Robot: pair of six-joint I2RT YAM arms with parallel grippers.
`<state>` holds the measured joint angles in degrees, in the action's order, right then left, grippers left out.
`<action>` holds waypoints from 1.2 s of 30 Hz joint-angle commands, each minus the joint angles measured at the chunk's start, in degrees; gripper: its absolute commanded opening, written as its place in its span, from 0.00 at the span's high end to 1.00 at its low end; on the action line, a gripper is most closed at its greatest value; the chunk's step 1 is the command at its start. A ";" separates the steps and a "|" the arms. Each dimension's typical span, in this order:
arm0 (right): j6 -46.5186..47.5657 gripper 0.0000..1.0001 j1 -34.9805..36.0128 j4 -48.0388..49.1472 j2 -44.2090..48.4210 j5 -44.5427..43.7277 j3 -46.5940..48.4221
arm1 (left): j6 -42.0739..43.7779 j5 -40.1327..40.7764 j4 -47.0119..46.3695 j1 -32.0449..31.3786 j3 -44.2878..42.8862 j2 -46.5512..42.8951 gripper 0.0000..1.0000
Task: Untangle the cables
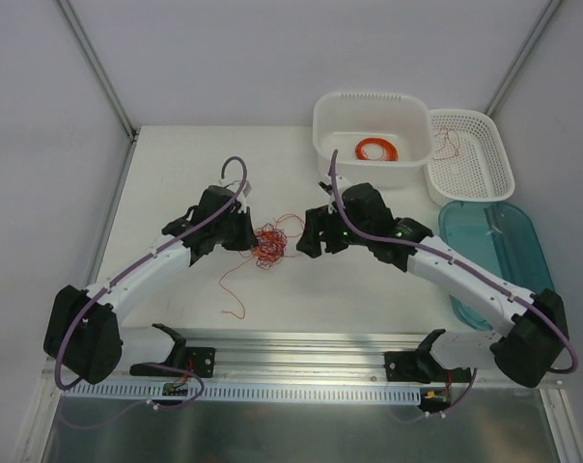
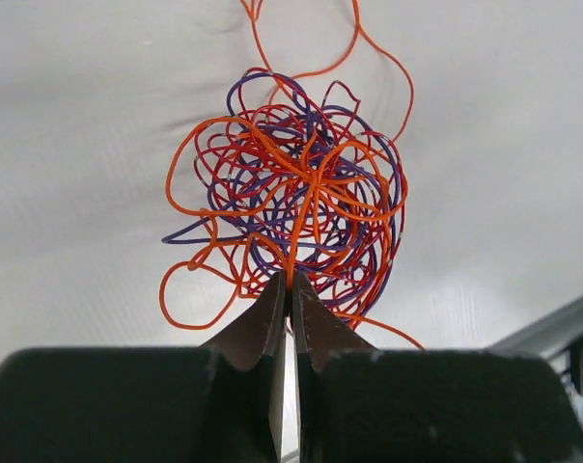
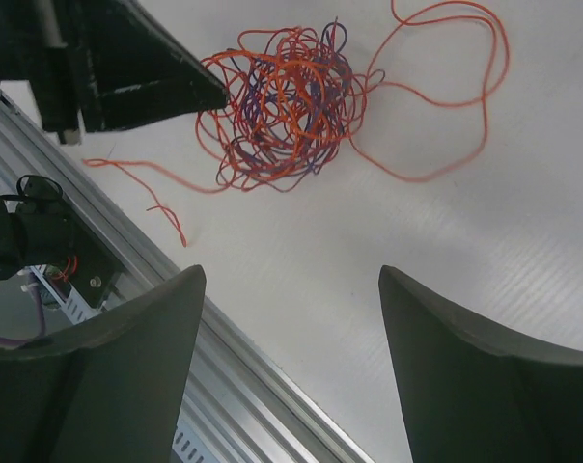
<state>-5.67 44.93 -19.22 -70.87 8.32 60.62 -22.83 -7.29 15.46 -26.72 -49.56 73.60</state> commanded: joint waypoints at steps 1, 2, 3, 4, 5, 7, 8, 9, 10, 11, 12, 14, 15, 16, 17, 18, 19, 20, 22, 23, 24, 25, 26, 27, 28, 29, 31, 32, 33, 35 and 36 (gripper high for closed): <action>-5.57 0.23 -0.28 9.28 -4.43 6.27 -0.68 | 2.35 -4.57 -0.26 -2.37 1.83 -4.69 1.00; -6.62 0.23 -0.10 12.08 -5.58 7.14 -1.20 | 2.44 -4.66 -0.35 -2.98 2.01 -5.65 1.00; -8.55 0.23 -0.10 13.32 -6.55 7.24 -2.34 | 2.96 -5.19 -0.52 -4.12 2.19 -5.92 1.00; -9.52 0.23 -0.10 16.21 -8.30 6.98 -3.13 | 3.14 -5.28 -0.70 -4.56 2.10 -6.28 1.00; -10.49 0.23 -0.19 17.89 -9.10 6.98 -3.92 | 3.06 -5.54 -0.79 -5.00 2.01 -6.28 1.00; -13.30 0.23 -0.10 25.31 -11.12 8.37 -7.00 | 2.97 -6.59 -1.14 -5.88 1.84 -6.54 1.00; -14.10 0.23 -0.10 27.38 -11.91 8.90 -7.79 | 2.88 -6.86 -1.14 -6.15 1.66 -6.54 1.00; -15.50 0.23 0.16 28.96 -12.88 9.00 -8.76 | 2.62 -7.12 -1.49 -6.41 1.66 -6.80 1.00; -15.77 0.23 0.33 31.50 -14.63 9.26 -9.03 | 2.61 -7.30 -1.58 -6.94 1.66 -7.24 1.00; -16.30 0.23 0.60 32.83 -15.52 9.44 -9.38 | 2.61 -7.21 -1.49 -7.12 1.66 -7.51 1.00; -17.08 0.23 0.69 33.98 -16.31 9.44 -9.99 | 2.61 -7.30 -1.66 -7.38 1.83 -7.94 1.00; -18.32 0.23 0.78 37.49 -18.94 9.96 -10.52 | 2.53 -7.65 -1.66 -7.64 1.92 -9.17 1.00; -18.67 0.23 0.78 38.72 -19.74 10.31 -10.78 | 2.44 -7.91 -1.84 -7.82 2.01 -9.53 1.00; -19.54 0.23 0.86 40.82 -20.70 11.01 -10.96 | 2.26 -8.00 -1.93 -8.08 2.10 -10.31 1.00; -19.81 0.23 0.95 41.98 -22.19 11.54 -10.96 | 2.09 -8.61 -2.10 -8.26 2.27 -10.67 1.00; -20.25 0.24 1.04 42.94 -23.08 11.89 -10.88 | 2.00 -9.14 -2.37 -8.52 2.36 -11.02 1.00; -20.95 0.26 1.21 45.04 -23.78 12.77 -10.79 | 1.91 -9.58 -2.72 -8.79 2.36 -11.55 1.00; -21.48 0.29 1.30 46.11 -25.27 13.21 -10.79 | 1.82 -10.46 -2.98 -9.14 2.36 -11.99 1.00; -22.80 0.47 1.30 49.44 -26.42 14.18 -11.14 | 1.74 -11.51 -3.68 -9.49 2.45 -13.13 1.00; -23.07 0.58 1.22 50.33 -26.77 14.18 -11.22 | 1.56 -12.04 -3.95 -9.49 2.54 -13.57 1.00; -23.16 0.73 1.22 50.95 -27.30 14.27 -11.31 | 1.30 -12.66 -4.04 -9.58 2.54 -14.10 1.00; -23.07 0.79 1.22 51.30 -27.30 14.27 -11.40 | 1.30 -13.10 -4.39 -9.49 2.54 -15.23 1.00; -22.63 0.86 1.13 51.30 -27.48 14.36 -11.49 | 1.30 -13.10 -4.56 -9.58 2.63 -15.85 1.00; -22.11 0.97 1.04 50.96 -27.22 14.19 -11.49 | 1.12 -13.45 -4.65 -9.49 2.54 -16.47 1.00; -21.58 0.99 0.95 49.47 -27.04 13.31 -11.58 | 1.21 -13.63 -4.74 -9.49 2.37 -17.69 1.00; -20.53 0.99 0.86 48.59 -26.60 12.70 -12.01 | 1.21 -13.63 -4.48 -9.49 2.28 -18.31 1.00; -19.21 0.99 0.25 43.96 -25.20 9.81 -12.28 | 1.47 -11.88 -4.56 -9.49 1.75 -20.76 1.00; -18.33 0.99 -0.10 42.18 -24.58 8.48 -12.63 | 1.65 -10.91 -4.39 -9.58 1.66 -21.74 1.00; -16.50 0.99 -0.71 40.25 -23.80 6.99 -13.33 | 1.82 -9.77 -4.39 -9.49 1.14 -22.88 1.00; -15.34 0.99 -1.68 32.78 -21.60 1.63 -14.03 | 2.35 -6.52 -4.04 -9.40 0.00 -25.96 1.00; -14.99 0.99 -3.08 30.58 -20.81 -0.04 -15.08 | 2.61 -5.20 -3.17 -9.49 -0.62 -26.75 1.00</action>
<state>-24.95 45.12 22.41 -94.65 18.68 48.12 -21.17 -14.17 15.94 -35.66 -46.83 51.66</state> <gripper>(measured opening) 0.040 0.011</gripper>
